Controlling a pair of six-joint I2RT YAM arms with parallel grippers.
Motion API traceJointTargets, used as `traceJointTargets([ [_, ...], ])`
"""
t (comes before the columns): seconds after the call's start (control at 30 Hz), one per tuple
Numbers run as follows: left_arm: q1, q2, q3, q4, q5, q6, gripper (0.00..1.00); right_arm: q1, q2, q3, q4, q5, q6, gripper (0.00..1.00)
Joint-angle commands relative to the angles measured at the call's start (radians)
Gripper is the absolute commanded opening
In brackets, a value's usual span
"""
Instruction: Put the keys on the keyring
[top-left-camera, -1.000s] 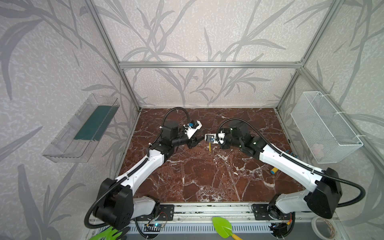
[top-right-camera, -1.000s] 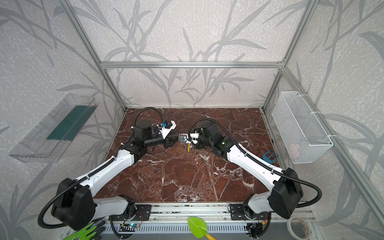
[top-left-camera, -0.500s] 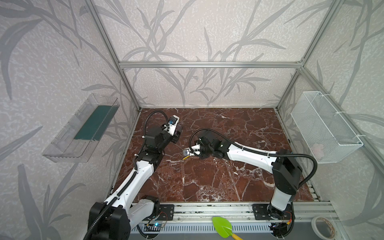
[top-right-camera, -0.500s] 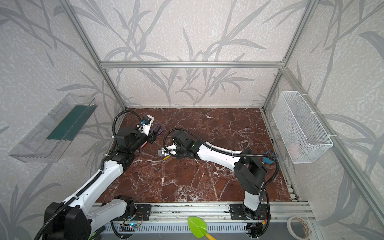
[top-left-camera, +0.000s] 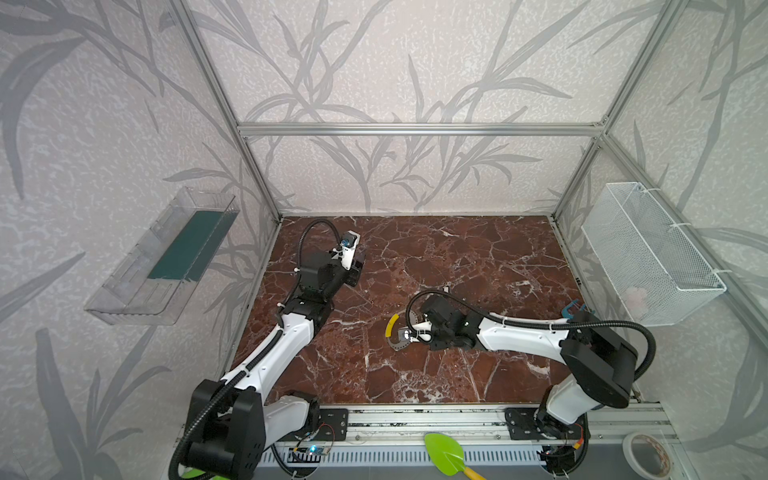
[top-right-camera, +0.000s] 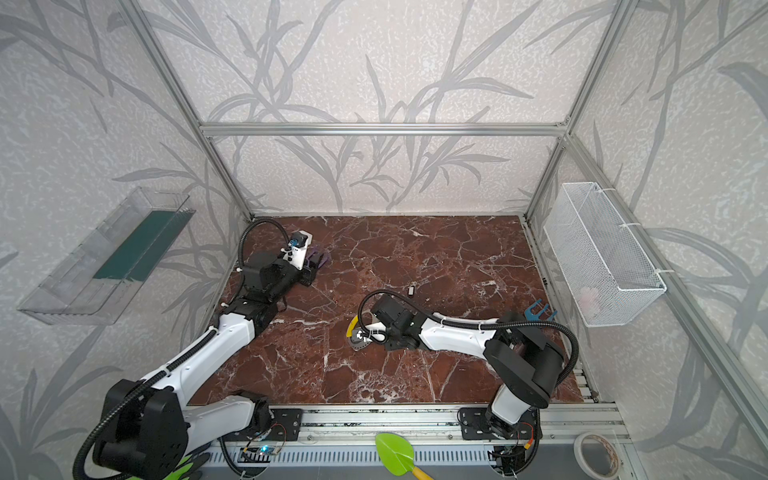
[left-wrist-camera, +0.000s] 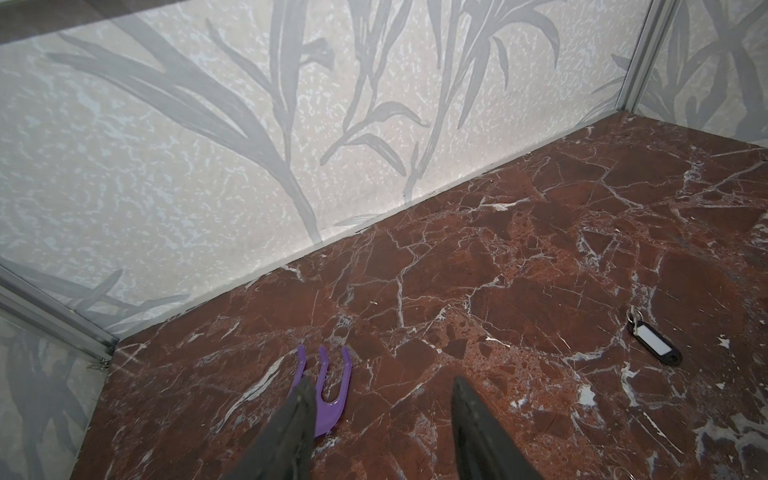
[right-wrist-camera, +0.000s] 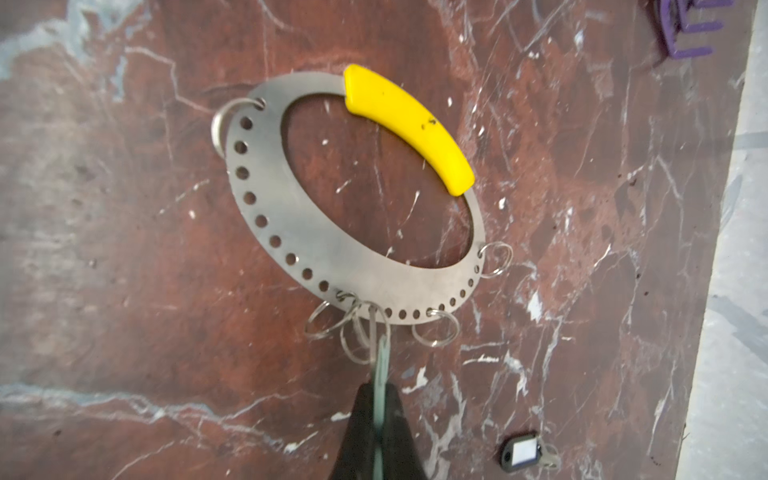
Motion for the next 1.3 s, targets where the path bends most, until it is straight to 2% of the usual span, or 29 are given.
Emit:
traceJointTargets([
  [0.0, -0.016, 0.006, 0.002, 0.020, -0.010, -0.017, 0.53, 0.005, -0.027, -0.039, 0.005, 0.052, 0.013, 0.00],
  [0.17, -0.038, 0.016, 0.016, -0.011, -0.018, -0.013, 0.53, -0.006, 0.002, -0.065, -0.014, 0.111, 0.031, 0.01],
  [0.23, -0.044, 0.015, 0.022, -0.035, -0.016, -0.007, 0.53, -0.011, -0.007, -0.079, -0.015, 0.138, 0.037, 0.04],
  [0.27, -0.048, 0.014, 0.027, -0.046, -0.017, -0.007, 0.53, -0.016, -0.014, -0.086, -0.017, 0.156, 0.047, 0.09],
  [0.37, -0.049, 0.020, 0.044, -0.085, -0.010, -0.007, 0.54, -0.033, -0.045, -0.109, -0.039, 0.199, 0.059, 0.32],
  [0.43, -0.050, 0.027, 0.053, -0.105, 0.003, -0.003, 0.54, -0.048, -0.074, -0.135, -0.041, 0.220, 0.043, 0.40],
  [0.53, -0.053, 0.040, 0.069, -0.132, 0.018, 0.002, 0.54, -0.078, -0.111, -0.163, -0.041, 0.254, 0.005, 0.50],
  [0.67, -0.059, 0.049, 0.084, -0.159, 0.056, 0.002, 0.53, -0.162, -0.169, -0.148, -0.060, 0.254, 0.020, 0.51],
  [0.77, -0.081, 0.064, 0.105, -0.212, 0.106, 0.001, 0.53, -0.231, -0.246, -0.096, -0.100, 0.143, 0.115, 0.51],
  [0.93, -0.158, 0.105, 0.129, -0.266, 0.137, -0.014, 0.51, -0.310, -0.295, -0.011, -0.128, -0.188, 0.379, 0.51],
  [1.03, -0.208, 0.150, 0.153, -0.304, 0.137, -0.048, 0.47, -0.310, -0.283, -0.022, -0.010, -0.329, 0.539, 0.51],
  [1.1, -0.237, 0.180, 0.167, -0.340, 0.156, -0.026, 0.46, -0.311, -0.267, -0.052, 0.098, -0.398, 0.655, 0.49],
  [1.17, -0.248, 0.202, 0.169, -0.359, 0.174, -0.033, 0.46, -0.308, -0.233, -0.092, 0.191, -0.506, 0.650, 0.47],
  [1.27, -0.249, 0.239, 0.146, -0.313, 0.194, -0.017, 0.42, -0.319, -0.150, -0.081, 0.245, -0.489, 0.725, 0.47],
])
